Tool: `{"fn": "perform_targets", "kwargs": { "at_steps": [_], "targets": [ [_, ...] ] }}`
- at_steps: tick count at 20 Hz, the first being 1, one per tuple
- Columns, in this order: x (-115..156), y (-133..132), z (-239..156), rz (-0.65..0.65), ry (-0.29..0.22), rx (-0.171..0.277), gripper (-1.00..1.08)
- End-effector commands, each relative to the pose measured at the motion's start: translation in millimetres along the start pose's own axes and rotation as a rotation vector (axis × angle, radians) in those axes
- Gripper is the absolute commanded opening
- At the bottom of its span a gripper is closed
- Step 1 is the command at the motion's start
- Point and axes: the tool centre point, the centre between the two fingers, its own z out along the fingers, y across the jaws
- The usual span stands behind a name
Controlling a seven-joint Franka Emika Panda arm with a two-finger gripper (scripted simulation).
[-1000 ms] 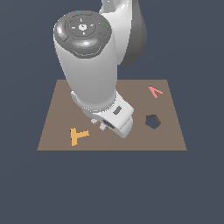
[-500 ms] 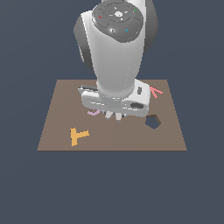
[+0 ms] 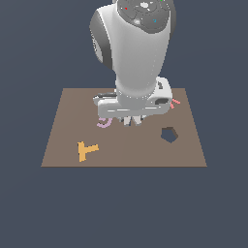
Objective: Insert a designated object into the corresponding slot on a board.
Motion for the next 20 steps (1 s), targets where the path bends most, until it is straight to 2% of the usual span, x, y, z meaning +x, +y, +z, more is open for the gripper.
{"fn": "perform_targets", "kwargs": {
  "at_steps": [1, 8, 20],
  "targets": [
    [4.6, 2.3, -0.2, -0.046, 0.000, 0.000, -1.00],
    [10.9, 4.7, -0.2, -0.104, 0.000, 0.000, -1.00],
    [9.7, 3.9, 6.2, -0.092, 0.000, 0.000, -1.00]
  ]
}}
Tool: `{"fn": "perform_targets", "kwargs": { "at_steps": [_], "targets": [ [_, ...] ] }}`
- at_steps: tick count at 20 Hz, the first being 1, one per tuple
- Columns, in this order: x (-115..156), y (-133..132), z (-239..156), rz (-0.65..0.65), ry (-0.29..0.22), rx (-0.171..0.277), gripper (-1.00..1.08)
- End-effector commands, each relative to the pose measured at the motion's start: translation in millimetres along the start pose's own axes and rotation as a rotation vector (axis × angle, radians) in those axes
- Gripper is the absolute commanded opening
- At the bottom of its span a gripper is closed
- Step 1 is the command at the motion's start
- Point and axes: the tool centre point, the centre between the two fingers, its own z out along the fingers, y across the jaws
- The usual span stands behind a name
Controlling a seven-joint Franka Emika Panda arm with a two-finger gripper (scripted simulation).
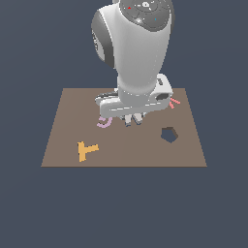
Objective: Insert a designated object into the corresponding slot on a board.
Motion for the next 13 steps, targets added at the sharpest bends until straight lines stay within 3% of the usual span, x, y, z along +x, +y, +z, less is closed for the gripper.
{"fn": "perform_targets", "kwargs": {
  "at_steps": [1, 3, 4, 13],
  "targets": [
    [0.0, 0.1, 5.0, 0.001, 0.000, 0.000, -1.00],
    [0.0, 0.0, 6.7, 0.002, 0.000, 0.000, -1.00],
    [0.0, 0.0, 6.7, 0.002, 0.000, 0.000, 1.00],
    [0.0, 0.0, 6.7, 0.002, 0.000, 0.000, 1.00]
  ]
}}
